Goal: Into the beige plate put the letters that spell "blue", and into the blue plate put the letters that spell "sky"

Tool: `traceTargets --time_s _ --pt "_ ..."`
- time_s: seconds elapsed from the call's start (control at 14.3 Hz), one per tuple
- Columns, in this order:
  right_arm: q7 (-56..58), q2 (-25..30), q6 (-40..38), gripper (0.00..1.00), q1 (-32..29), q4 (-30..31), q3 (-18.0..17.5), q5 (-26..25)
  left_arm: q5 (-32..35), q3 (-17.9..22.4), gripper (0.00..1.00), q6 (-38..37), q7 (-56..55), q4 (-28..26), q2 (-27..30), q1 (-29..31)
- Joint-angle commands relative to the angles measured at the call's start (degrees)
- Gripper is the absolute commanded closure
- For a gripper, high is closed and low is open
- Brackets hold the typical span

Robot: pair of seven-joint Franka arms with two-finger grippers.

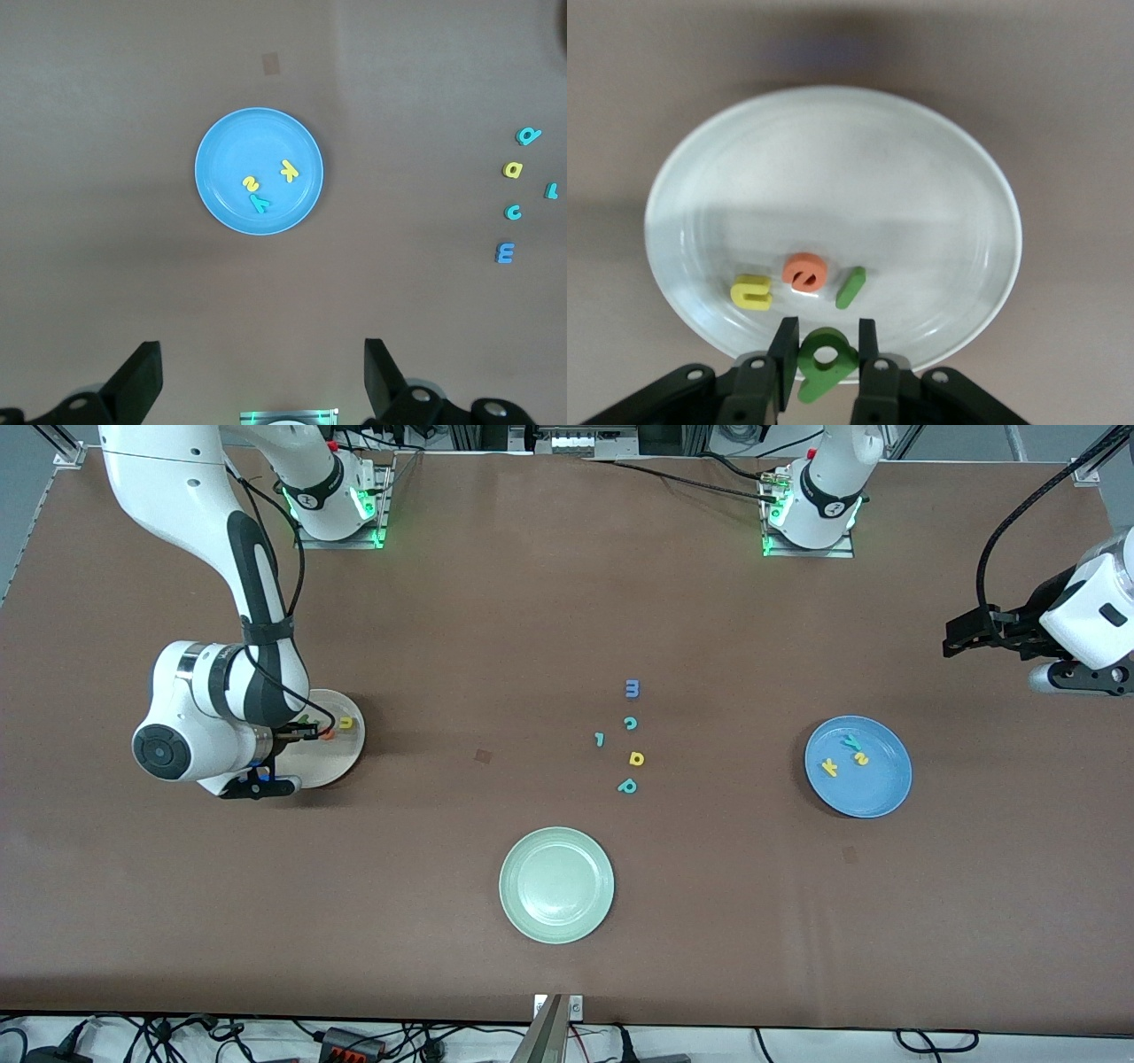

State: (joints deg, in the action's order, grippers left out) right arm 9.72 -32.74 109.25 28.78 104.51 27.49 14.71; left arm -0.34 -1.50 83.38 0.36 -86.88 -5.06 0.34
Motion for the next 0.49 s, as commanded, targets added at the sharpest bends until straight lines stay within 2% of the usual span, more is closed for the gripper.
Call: traceTargets --time_s 0.0,0.07,0.14,0.28,0.42 --pt "2.3 1.7 3.6 0.75 0.1 3.9 -0.1 0.0 0.1 -0.1 0.0 -0.6 0.1 3.9 -0.7 -0.2" --pt "2.3 1.4 3.9 0.52 0.1 3.8 -0.1 0.1 -0.7 0.1 0.0 -0.9 0.2 4.0 -0.7 0.4" --pt "1.6 1.4 3.9 0.01 0.1 3.1 0.1 0.1 -0.8 0.3 0.0 -1.5 0.1 4.0 -0.6 0.5" --pt "0.1 2.1 3.2 0.0 0.7 0.3 1.1 0.1 -0.1 0.3 0.0 -1.7 0.1 4.3 -0.5 0.4" --pt "-1.7 3.6 -1.1 0.0 0.8 -3.6 1.3 0.1 -0.3 0.4 0.0 -1.6 0.2 4.2 -0.5 0.5"
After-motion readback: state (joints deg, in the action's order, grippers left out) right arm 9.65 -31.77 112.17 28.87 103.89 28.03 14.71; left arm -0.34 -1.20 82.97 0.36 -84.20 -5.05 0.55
